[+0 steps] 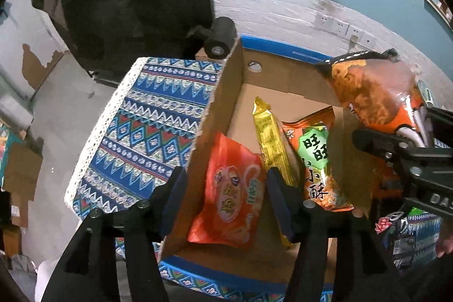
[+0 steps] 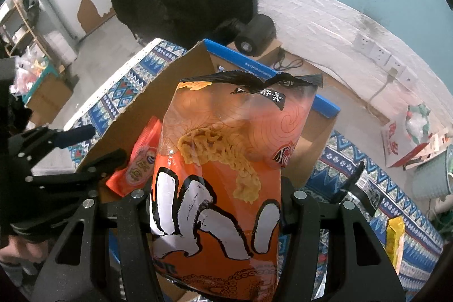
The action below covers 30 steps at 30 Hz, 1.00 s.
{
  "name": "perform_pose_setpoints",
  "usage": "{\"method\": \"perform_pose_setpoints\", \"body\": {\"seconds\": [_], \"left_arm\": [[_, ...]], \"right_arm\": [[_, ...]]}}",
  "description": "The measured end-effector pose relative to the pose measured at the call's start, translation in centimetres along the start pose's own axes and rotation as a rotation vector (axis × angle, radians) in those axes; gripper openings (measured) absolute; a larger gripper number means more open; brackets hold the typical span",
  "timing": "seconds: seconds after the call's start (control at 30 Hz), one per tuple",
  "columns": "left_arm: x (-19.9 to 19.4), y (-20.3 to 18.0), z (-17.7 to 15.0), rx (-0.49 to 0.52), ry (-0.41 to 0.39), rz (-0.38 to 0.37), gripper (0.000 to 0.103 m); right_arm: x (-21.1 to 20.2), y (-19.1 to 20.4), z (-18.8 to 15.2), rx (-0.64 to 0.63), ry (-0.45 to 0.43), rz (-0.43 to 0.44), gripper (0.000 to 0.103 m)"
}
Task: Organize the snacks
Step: 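Carry the wafer bar and chip bag into the cardboard box and release both, then move both tools back from the box toward the remaining snacks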
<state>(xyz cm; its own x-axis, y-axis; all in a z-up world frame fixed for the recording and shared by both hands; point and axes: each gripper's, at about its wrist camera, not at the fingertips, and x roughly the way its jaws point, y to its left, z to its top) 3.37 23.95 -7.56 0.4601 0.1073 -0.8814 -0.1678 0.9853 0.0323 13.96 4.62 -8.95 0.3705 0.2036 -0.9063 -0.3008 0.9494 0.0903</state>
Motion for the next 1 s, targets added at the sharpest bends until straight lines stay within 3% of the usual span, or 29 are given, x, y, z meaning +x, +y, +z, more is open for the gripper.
{"method": "perform_pose_setpoints", "body": {"seconds": [0.57, 0.7, 1.0], "left_arm": [[-1.3, 0.8, -0.4, 0.011, -0.042, 0.041, 0.068], [-1.7, 0.8, -0.3, 0.002, -0.05, 0.025, 0.068], [-2.2, -0.9, -0.3, 0.032, -0.051, -0.008, 0.071]], "right_arm": [[3.5, 1.7, 0.4, -0.027, 0.071, 0.052, 0.06], [3.0, 1.5, 0.3, -0.027, 0.058, 0.046, 0.071], [0.1, 0.4, 0.3, -0.012, 0.002, 0.026, 0.079]]}}
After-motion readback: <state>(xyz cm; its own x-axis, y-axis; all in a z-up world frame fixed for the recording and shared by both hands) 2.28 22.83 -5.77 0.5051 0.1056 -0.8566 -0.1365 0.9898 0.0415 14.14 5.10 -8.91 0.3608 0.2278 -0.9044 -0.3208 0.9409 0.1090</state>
